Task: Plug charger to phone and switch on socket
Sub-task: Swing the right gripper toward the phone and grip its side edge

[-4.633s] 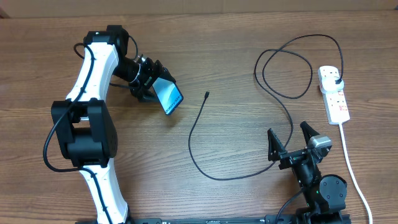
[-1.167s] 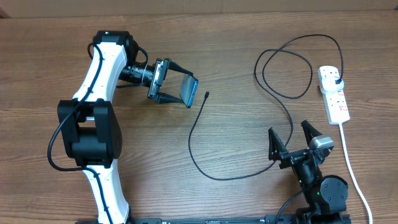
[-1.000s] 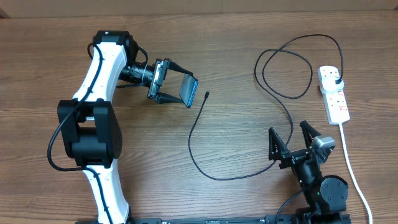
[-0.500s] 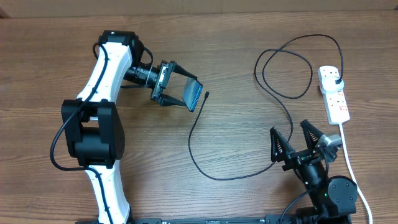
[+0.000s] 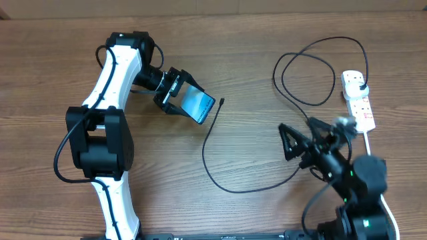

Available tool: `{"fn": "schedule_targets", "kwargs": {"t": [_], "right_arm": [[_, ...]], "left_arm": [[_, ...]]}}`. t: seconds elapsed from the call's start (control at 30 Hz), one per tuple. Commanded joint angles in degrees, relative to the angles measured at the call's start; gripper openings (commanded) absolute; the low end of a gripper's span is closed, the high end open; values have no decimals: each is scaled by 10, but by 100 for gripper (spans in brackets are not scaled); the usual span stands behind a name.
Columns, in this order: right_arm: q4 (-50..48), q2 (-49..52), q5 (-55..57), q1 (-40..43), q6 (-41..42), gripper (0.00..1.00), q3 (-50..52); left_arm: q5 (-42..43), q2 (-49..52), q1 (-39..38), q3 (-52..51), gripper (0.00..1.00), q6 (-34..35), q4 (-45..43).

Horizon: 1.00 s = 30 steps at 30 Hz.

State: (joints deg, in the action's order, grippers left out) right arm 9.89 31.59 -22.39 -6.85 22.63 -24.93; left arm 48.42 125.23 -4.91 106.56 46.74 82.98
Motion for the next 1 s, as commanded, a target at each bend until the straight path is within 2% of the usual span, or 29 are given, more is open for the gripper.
{"fn": "schedule_targets", "kwargs": {"t": [0.0, 0.07, 0.2, 0.23, 0.27, 0.43, 0.63, 0.7, 0.87, 0.97], "right_arm": [[-4, 97, -121, -3, 33, 100, -42], [-16, 149, -198, -3, 33, 100, -58], [-107, 266, -395, -3, 33, 100, -69], [-127, 290, -402, -3, 33, 100, -69], [-156, 339, -403, -3, 69, 100, -69], [-211, 444, -400, -3, 161, 100, -69], [-233, 504, -311, -22, 226, 96, -69], [-233, 507, -267, -41, 239, 89, -69], [-233, 507, -153, -104, 279, 77, -69], [-233, 507, -78, -145, 303, 75, -69]], "left_arm": [[-106, -1, -3, 16, 54, 60, -8], [-137, -1, -6, 16, 54, 73, -10], [-196, -1, -15, 16, 54, 92, -21], [-213, -1, -18, 16, 54, 99, -25], [-236, -1, -24, 16, 54, 112, -30], [-273, -1, -43, 16, 54, 134, -42], [-281, -1, -61, 16, 54, 159, -56], [-281, -1, -66, 16, 54, 168, -58], [-281, -1, -79, 16, 54, 172, -68], [-280, -1, -87, 16, 54, 181, -68]]}}
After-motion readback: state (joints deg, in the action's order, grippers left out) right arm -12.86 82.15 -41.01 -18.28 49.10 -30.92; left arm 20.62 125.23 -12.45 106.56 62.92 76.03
